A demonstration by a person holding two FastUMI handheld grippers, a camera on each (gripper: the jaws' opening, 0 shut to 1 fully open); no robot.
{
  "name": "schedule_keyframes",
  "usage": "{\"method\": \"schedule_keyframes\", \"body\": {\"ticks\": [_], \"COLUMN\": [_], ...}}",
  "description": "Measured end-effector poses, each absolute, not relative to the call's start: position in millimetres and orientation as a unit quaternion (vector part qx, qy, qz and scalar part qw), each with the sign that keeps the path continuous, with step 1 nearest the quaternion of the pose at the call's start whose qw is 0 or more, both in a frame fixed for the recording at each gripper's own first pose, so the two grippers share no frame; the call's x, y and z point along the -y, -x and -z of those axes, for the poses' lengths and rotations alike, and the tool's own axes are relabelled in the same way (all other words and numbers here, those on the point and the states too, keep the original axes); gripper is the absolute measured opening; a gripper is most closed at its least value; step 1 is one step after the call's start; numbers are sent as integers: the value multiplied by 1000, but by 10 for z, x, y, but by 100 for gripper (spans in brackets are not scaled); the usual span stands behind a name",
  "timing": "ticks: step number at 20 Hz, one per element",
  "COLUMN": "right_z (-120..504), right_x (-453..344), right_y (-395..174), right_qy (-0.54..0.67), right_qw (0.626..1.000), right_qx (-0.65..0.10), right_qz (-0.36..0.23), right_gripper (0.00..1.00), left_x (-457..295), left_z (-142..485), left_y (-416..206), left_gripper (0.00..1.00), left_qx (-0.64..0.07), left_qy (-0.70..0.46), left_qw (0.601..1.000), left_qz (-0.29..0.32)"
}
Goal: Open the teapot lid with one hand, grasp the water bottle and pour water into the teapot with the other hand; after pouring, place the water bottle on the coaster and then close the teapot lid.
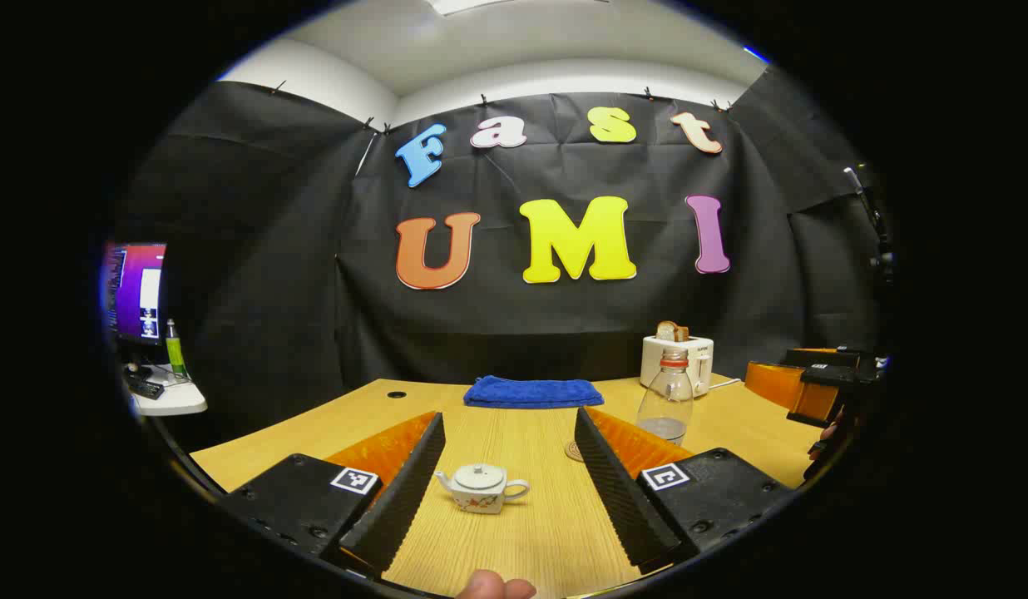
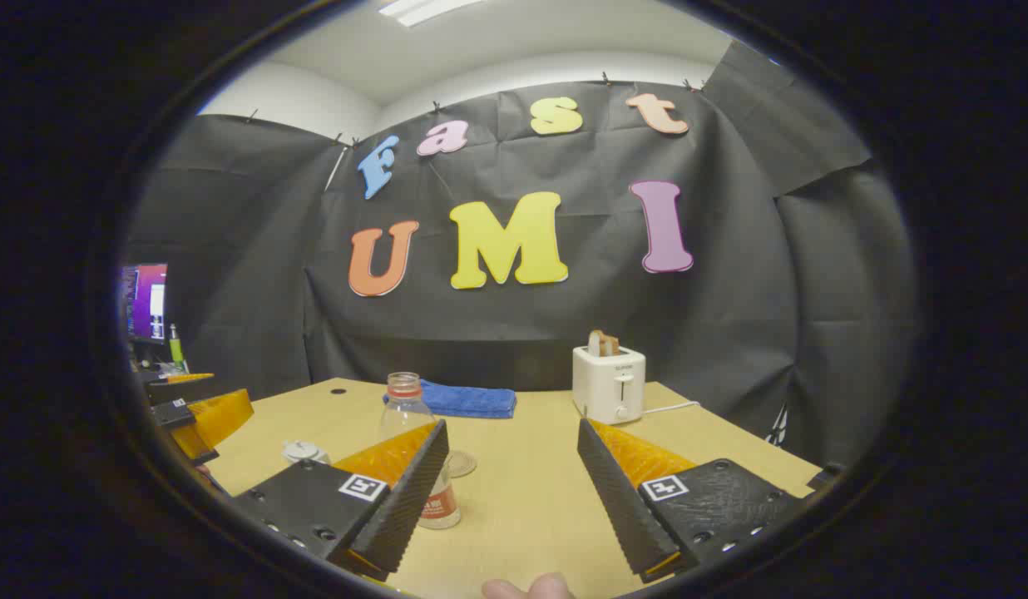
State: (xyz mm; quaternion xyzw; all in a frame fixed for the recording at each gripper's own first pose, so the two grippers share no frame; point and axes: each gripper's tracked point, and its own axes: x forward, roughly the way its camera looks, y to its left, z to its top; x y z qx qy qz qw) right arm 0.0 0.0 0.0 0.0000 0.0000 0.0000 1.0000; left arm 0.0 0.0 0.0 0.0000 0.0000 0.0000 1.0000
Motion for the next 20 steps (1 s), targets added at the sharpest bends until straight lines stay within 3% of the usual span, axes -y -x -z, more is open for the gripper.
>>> {"method": "schedule_keyframes", "body": {"ticks": [10,11,13,14,15,20], "right_z": [50,89,118,113,110,105], "right_x": [-125,-131,-126,-120,-113,-146], "right_y": [62,70,74,76,74,30], "right_qy": [16,18,17,15,14,13], "right_qw": [1000,1000,1000,1000,1000,1000], "right_qx": [-3,-8,-15,-14,-12,-6], "right_qz": [-7,-9,-10,-8,-7,-17], "right_gripper": [95,95,95,96,96,96], "left_x": [-50,-52,-68,-62,-61,-74], "left_z": [217,225,244,251,253,278], "left_y": [6,4,-1,-6,-22,-102], "left_gripper": [99,94,99,94,99,99], "left_qx": [-24,-26,-27,-28,-29,-32], "left_qy": [15,14,14,15,15,9], "left_qw": [1000,1000,1000,999,999,999], "left_qz": [1,1,-2,-3,-4,-4]}}
